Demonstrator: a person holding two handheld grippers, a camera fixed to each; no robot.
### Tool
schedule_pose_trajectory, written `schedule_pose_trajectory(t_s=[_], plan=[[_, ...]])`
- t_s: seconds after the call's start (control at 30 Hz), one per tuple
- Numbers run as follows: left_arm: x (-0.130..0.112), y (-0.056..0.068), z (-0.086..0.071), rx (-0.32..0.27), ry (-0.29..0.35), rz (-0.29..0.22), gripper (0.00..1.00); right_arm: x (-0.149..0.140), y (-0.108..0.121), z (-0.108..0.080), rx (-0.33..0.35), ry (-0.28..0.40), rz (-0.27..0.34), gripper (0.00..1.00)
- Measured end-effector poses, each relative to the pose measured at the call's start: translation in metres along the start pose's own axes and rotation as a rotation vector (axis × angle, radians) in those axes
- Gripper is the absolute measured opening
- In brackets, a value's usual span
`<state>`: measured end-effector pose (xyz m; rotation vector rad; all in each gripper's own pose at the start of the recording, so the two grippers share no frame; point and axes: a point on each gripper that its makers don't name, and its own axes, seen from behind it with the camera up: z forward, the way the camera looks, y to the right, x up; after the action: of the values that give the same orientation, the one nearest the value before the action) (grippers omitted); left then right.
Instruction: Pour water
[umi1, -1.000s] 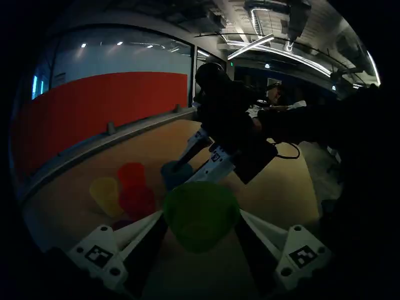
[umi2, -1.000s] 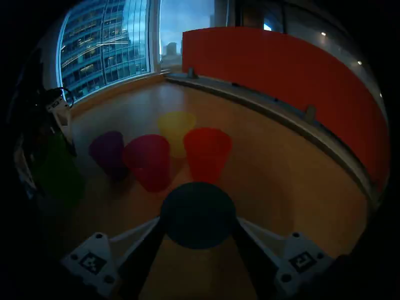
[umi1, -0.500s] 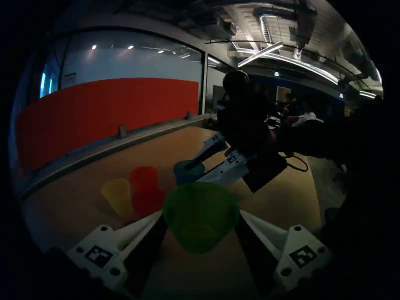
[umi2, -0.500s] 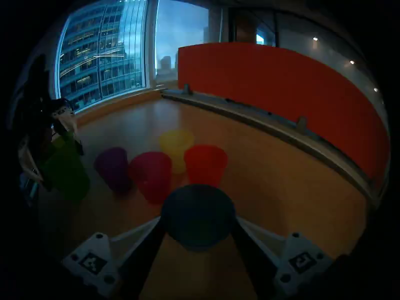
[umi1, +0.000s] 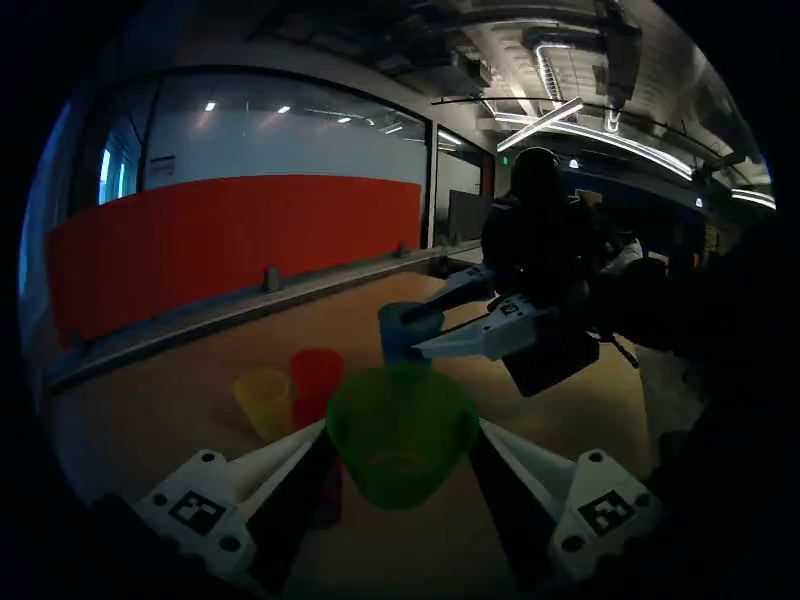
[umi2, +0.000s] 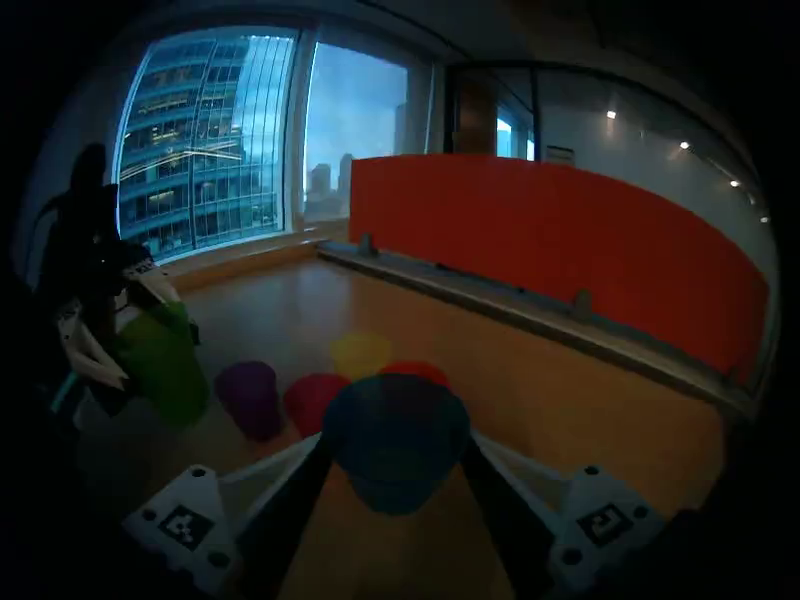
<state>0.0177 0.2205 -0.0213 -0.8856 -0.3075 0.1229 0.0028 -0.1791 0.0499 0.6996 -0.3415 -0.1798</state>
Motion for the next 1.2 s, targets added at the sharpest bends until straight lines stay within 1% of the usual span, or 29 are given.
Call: schedule_pose_trajectory(t_s=[0.17,0.37,0.67,0.87,1.2], plan=[[0.004,-0.007,-0.005,0.031,0.015,0.008,0.86,0.018,-0.005,-0.008,-0.01,0.068,0.002,0.9],[0.01,-0.014,-0.01,0.055,0.039,0.011,0.86,0.04,-0.009,-0.018,-0.025,0.14,-0.003,0.9],[0.021,-0.019,-0.019,0.087,0.08,0.031,0.86,0.067,-0.014,-0.035,-0.034,0.225,-0.003,0.9],[0.03,-0.022,-0.023,0.103,0.109,0.025,0.86,0.078,-0.019,-0.043,-0.039,0.251,-0.015,0.9],[0.045,-0.02,-0.032,0.102,0.149,0.019,0.86,0.088,-0.032,-0.049,-0.026,0.263,-0.038,0.9]])
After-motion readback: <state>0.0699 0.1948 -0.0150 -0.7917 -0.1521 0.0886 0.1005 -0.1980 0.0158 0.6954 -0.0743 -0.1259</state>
